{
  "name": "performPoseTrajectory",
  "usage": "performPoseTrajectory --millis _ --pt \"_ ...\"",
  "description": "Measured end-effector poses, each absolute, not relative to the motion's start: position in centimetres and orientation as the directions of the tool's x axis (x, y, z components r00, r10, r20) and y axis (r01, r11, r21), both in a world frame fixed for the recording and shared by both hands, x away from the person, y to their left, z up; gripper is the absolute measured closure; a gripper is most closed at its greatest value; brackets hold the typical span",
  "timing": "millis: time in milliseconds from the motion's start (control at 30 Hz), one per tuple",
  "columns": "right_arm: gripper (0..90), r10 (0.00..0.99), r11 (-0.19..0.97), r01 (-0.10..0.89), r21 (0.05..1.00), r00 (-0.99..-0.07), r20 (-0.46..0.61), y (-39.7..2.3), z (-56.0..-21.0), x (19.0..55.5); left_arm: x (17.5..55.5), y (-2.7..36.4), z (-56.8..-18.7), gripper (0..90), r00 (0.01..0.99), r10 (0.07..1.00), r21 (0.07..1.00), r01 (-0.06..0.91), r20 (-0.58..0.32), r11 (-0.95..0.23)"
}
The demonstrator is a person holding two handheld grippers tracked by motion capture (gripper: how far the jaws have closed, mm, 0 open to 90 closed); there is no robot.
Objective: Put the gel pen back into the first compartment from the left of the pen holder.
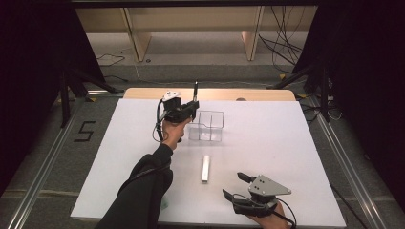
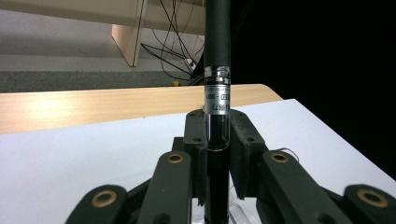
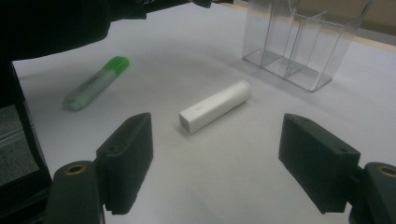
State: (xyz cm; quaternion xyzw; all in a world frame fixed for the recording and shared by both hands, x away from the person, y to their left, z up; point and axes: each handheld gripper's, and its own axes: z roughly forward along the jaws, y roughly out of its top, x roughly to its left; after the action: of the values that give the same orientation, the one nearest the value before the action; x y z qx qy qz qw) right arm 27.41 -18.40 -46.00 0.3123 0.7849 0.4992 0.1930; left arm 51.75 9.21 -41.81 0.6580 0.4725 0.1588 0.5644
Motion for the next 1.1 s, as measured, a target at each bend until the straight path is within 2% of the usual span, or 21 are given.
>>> performPoseTrajectory --millis 833,900,1000,1100 --pt "27.2 0.682 0.31 0.299 0.902 -0.731 0.008 -18.4 -46.0 27.4 51.0 10.2 -43.1 76.6 0.507 0.809 0.886 0.461 -0.296 0.035" --pt "27.1 0.682 0.31 0.3 0.902 -0.732 0.009 -18.4 -46.1 27.4 50.8 10.4 -42.8 70.8 0.516 0.802 0.886 0.463 -0.301 0.034" --pt "27.2 0.682 0.31 0.299 0.902 -0.731 0.008 -18.4 -46.1 27.4 50.4 10.7 -42.1 48.5 0.524 0.791 0.868 0.495 -0.315 0.018" --pt "27.2 0.682 0.311 0.302 0.901 -0.732 0.01 -18.4 -46.1 27.4 49.7 11.1 -41.5 40.1 0.548 0.773 0.859 0.513 -0.319 -0.008"
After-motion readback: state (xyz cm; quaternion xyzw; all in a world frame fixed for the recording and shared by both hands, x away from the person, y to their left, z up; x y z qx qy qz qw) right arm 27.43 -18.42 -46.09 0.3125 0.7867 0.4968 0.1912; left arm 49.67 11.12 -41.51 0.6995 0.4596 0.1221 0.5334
